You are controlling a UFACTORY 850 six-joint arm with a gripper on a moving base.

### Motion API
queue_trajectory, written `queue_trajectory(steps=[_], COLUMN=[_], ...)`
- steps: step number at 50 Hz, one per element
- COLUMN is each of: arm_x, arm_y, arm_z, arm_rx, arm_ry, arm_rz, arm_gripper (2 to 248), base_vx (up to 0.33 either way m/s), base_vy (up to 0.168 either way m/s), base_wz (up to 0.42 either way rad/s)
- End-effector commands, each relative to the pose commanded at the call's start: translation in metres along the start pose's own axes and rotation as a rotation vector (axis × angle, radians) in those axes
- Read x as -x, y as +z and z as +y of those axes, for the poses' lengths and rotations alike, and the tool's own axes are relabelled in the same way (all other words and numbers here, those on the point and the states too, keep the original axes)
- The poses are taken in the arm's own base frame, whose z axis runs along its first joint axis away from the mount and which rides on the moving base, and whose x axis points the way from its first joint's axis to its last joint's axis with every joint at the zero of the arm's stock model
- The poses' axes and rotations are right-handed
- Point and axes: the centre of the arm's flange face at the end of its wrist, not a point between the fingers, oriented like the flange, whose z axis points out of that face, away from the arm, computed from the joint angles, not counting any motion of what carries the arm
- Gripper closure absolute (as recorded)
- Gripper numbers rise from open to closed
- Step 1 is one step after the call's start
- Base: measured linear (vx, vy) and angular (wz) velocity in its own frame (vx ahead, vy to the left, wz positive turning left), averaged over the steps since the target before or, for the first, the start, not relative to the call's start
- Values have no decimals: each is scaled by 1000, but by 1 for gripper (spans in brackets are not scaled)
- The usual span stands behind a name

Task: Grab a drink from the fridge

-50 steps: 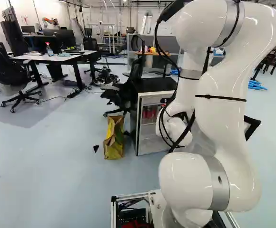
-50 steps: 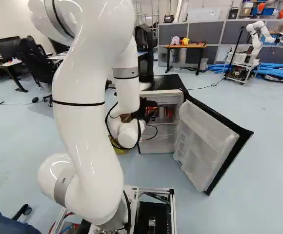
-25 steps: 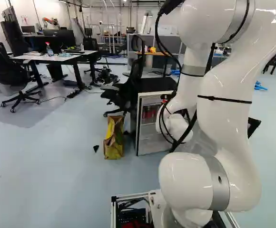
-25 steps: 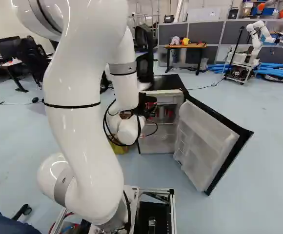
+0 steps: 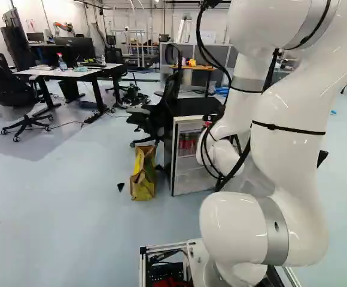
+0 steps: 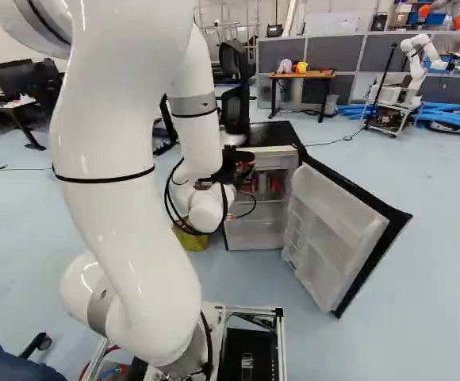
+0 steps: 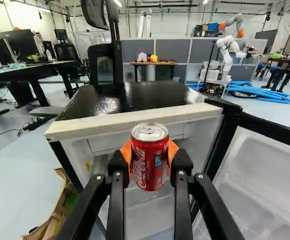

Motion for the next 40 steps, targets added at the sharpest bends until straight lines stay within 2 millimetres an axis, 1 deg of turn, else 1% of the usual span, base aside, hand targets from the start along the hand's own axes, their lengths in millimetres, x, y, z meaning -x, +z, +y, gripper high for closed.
queue_trajectory(steps=[19,40], arm_x=[-18,-39], arm_y=[-1,14], arm_z=[0,-2], arm_rx=[-1,-8], arm_ry=[-2,-6], arm_rz=[49,110], arm_gripper=[158,158], base_vx=[0,0], base_vy=[0,0], base_wz=[0,0])
